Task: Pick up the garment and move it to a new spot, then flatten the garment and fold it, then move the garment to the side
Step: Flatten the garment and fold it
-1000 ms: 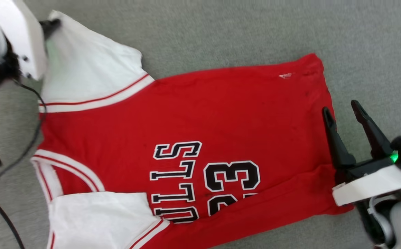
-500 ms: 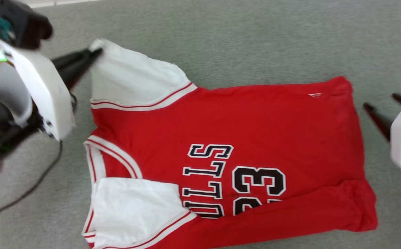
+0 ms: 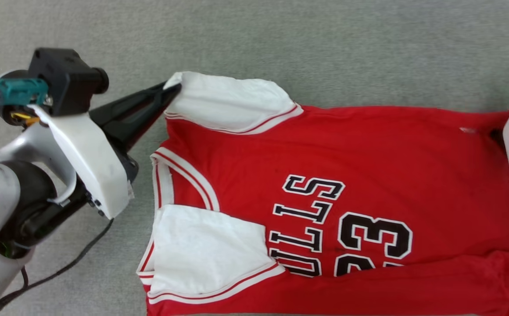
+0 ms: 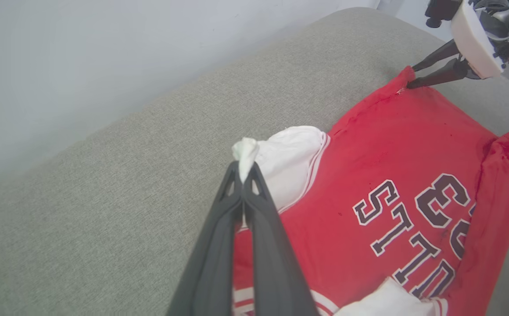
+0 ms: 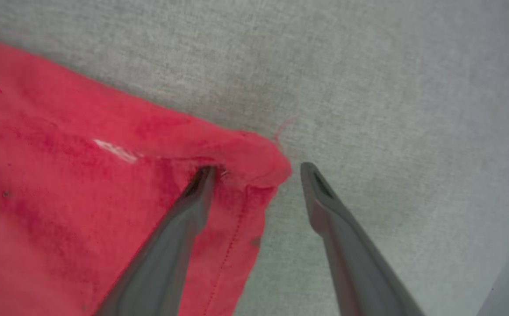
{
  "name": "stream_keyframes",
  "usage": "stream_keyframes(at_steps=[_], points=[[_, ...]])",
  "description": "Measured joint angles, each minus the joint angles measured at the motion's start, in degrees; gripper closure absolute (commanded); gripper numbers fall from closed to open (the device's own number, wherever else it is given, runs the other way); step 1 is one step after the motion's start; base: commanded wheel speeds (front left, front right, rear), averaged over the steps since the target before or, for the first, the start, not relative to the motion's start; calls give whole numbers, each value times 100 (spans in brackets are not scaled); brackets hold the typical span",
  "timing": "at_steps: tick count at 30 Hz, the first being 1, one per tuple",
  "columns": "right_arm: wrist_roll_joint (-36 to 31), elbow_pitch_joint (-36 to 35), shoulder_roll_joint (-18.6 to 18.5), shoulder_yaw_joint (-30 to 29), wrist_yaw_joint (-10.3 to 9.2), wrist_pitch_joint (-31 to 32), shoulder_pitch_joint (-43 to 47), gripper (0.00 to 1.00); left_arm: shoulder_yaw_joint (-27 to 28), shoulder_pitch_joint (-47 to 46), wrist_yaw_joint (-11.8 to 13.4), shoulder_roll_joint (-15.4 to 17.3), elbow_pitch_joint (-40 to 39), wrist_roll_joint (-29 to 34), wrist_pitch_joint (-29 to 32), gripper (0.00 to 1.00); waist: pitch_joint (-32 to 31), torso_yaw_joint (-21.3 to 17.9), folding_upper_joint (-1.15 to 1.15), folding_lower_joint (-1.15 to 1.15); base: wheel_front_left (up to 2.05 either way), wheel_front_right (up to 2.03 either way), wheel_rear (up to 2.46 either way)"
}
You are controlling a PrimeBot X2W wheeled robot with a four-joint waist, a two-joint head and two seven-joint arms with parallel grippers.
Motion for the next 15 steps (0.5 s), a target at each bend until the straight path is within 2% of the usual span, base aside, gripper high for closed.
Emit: stream_keyframes(at_steps=[3,10,11,12,13,15], points=[[21,201,76,42,-2,-53,-41,0,-9,57,48,-25,-55,40,-83,100,81,116,0,0,0,0,0],[35,436,-7,309,-19,-213,-73,0,-57,141,77,-123,-7,93,-230,100,154,244,0,-1,0,0,0],[76,454,-22,352,-36,-240,-73,45,-67,157,98,-148,37,94,-255,100,151,246,0,-1,0,0,0],[96,468,-36,390,-41,-285,-73,84,-86,172,97,-153,81,108,-279,100,146,244,0,-1,0,0,0],[99,472,-52,457,-41,-352,-73,100,-101,183,97,-158,149,136,-302,100,134,242,0,-1,0,0,0],[147,502,-41,544,-26,-522,-66,100,-127,233,96,-167,258,176,-352,100,91,227,0,-1,0,0,0]])
